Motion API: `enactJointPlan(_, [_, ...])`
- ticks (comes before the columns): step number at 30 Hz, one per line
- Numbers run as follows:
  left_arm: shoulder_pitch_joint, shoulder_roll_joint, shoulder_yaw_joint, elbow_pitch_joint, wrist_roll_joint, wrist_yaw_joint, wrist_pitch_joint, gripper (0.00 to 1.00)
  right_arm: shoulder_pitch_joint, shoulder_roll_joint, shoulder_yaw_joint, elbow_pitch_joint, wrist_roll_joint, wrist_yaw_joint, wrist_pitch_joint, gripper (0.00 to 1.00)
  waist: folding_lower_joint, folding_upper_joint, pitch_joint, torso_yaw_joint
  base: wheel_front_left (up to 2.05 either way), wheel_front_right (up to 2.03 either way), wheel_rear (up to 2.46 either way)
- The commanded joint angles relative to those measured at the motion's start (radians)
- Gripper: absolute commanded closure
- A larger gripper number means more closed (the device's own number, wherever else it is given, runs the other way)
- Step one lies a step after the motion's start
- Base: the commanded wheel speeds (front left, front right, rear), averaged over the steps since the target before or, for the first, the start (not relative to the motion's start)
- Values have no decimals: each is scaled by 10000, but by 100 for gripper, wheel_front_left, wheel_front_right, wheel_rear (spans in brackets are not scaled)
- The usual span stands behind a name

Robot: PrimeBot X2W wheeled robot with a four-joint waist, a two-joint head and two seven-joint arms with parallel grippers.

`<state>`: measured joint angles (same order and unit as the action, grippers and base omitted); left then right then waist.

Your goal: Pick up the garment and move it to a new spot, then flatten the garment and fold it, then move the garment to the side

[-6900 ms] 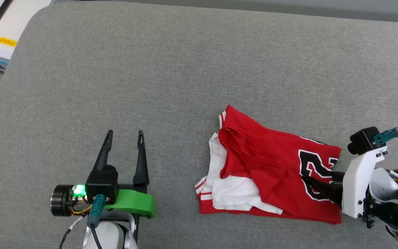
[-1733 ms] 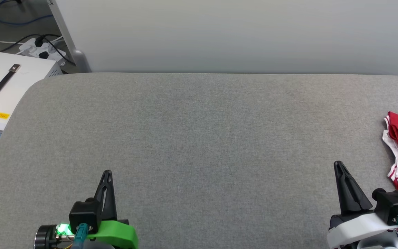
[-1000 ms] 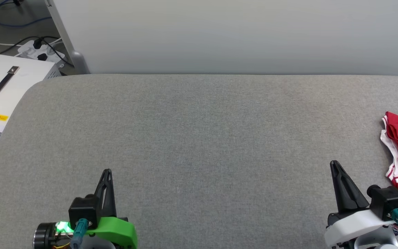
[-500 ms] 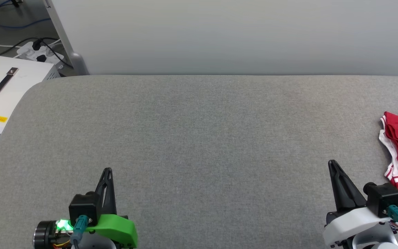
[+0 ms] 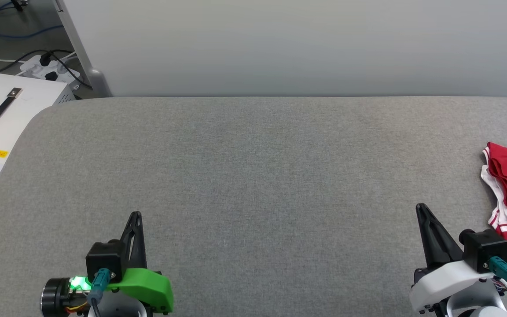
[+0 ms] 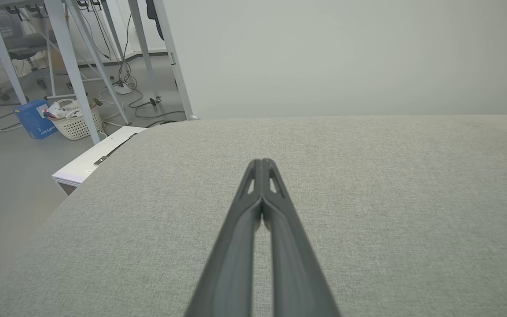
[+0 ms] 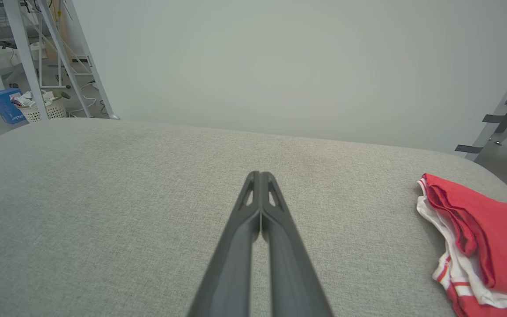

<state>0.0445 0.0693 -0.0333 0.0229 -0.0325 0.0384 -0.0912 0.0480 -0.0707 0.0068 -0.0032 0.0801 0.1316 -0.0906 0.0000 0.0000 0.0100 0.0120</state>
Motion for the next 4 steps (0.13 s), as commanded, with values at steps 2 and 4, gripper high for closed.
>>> enactJointPlan(2, [-215, -48, 45, -57, 123, -83, 76, 100, -217, 27, -27, 12, -175, -6, 91, 100, 0, 0, -6, -7, 0, 0, 0])
enactJointPlan(4, [-226, -55, 59, -66, 133, -98, 116, 100, -229, 35, -29, 13, -205, -6, 130, 100, 0, 0, -10, -12, 0, 0, 0])
